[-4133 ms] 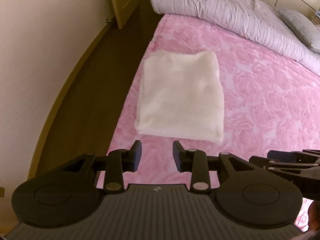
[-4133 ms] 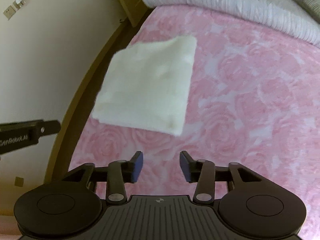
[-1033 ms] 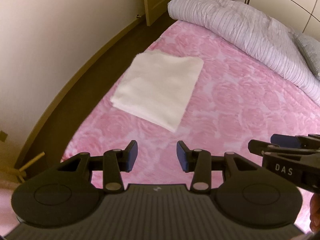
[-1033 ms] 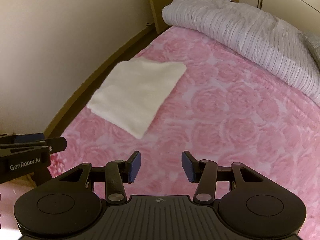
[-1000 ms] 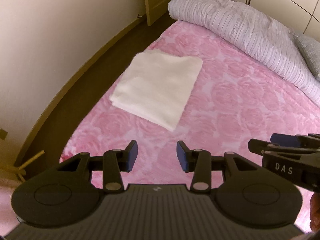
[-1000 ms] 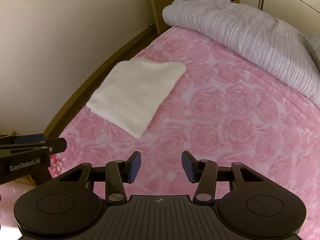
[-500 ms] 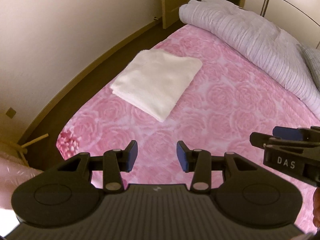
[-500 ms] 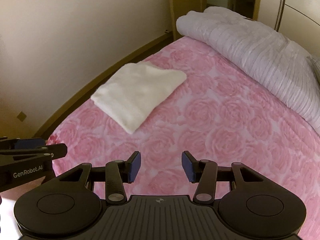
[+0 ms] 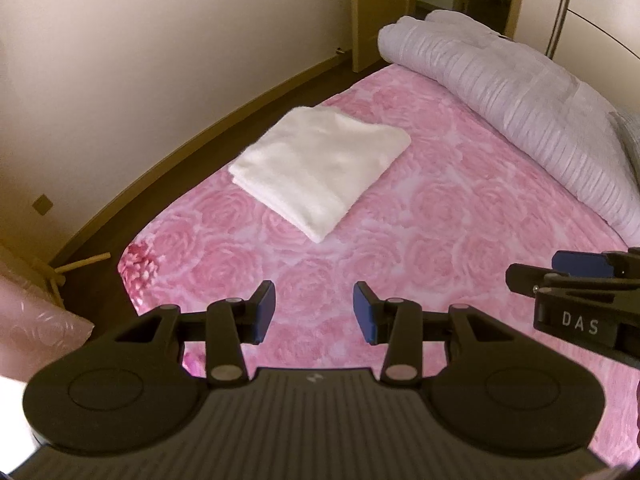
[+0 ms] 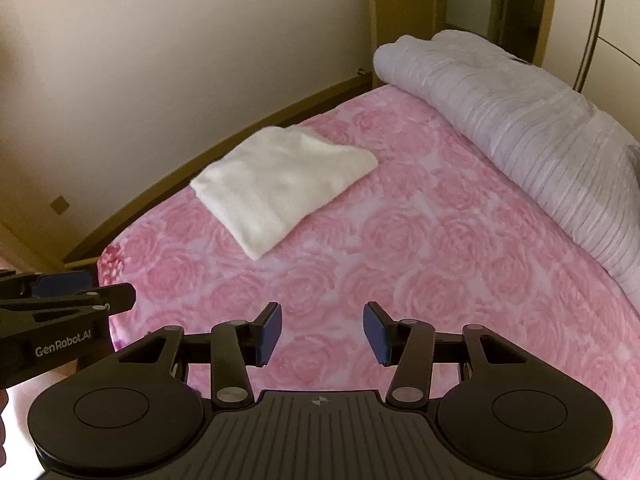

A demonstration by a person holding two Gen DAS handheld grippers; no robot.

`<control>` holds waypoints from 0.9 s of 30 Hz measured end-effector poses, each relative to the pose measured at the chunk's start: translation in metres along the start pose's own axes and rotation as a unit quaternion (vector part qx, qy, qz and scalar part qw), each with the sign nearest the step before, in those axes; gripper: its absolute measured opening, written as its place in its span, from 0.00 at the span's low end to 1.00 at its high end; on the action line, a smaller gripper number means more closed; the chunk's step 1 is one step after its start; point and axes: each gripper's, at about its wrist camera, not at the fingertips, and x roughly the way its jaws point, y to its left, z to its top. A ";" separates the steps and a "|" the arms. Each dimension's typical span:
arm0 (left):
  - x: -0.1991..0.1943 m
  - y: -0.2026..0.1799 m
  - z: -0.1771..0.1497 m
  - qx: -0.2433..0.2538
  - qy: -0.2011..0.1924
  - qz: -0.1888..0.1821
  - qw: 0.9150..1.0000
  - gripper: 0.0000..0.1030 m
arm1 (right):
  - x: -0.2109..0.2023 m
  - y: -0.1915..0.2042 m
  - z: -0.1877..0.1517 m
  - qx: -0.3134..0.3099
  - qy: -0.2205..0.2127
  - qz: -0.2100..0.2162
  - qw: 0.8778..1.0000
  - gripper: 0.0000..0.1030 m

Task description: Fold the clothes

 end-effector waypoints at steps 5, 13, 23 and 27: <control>-0.003 -0.002 -0.001 -0.006 -0.002 0.016 1.000 0.38 | 0.005 0.000 0.005 -0.012 0.003 0.011 1.000 0.48; 0.001 0.002 0.000 -0.022 0.002 0.028 0.999 0.38 | 0.015 0.002 0.014 -0.032 0.006 0.027 0.999 0.48; 0.007 0.010 0.007 -0.042 -0.007 0.037 0.998 0.38 | 0.023 0.005 0.027 -0.042 0.002 0.028 0.999 0.48; 0.003 0.016 0.009 -0.051 -0.027 0.050 0.997 0.38 | 0.021 0.007 0.028 -0.037 -0.002 0.025 0.999 0.48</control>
